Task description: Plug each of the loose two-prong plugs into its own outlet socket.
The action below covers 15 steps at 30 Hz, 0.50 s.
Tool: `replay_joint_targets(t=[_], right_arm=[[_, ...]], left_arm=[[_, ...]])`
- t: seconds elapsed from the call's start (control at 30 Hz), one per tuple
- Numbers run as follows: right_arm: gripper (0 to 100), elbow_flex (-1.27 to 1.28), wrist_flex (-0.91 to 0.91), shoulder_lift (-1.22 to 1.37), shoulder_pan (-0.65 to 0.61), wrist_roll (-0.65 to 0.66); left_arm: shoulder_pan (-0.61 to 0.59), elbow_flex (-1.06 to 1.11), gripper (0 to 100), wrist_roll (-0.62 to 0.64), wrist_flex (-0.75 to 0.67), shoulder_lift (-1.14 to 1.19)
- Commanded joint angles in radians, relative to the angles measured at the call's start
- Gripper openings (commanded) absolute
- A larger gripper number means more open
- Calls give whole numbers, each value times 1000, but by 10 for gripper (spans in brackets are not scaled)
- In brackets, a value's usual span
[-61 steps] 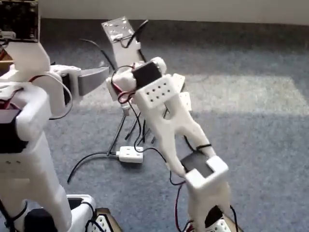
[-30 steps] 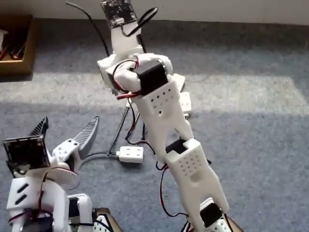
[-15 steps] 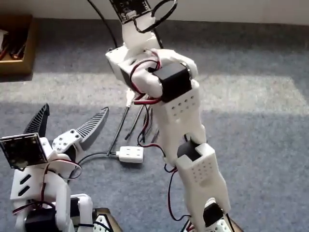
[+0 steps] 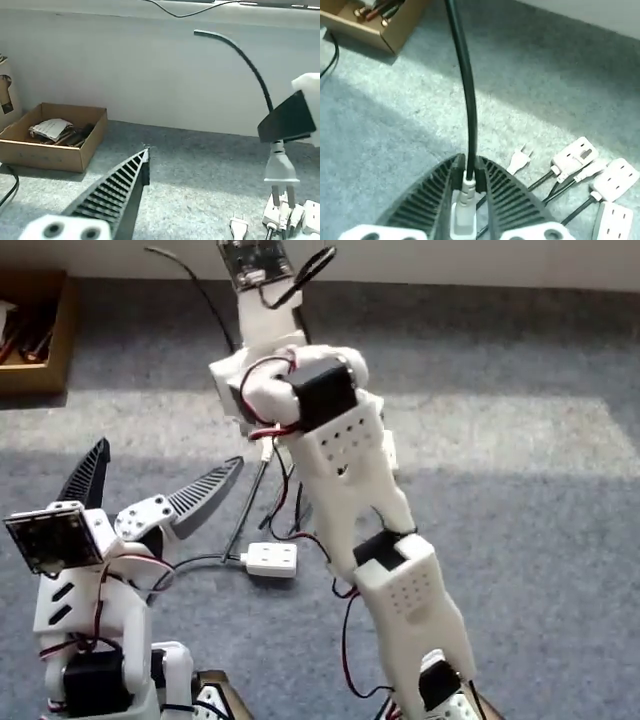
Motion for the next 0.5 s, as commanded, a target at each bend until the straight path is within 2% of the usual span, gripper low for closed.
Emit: replay_joint_targets(t=[0.0,0.07,0.3,0.47], right_arm=[[5,94,44,-196,-19,-15],[5,156,44,-297,-45,-11],[5,608,31,-605,-166,-14],[5,733,-4,-699,-173,-12]], left_arm=[[5,5,553,0,-52,-1],[8,10,553,5,-68,-1],[13,54,553,6,-69,1],[13,64,553,6,-66,1]])
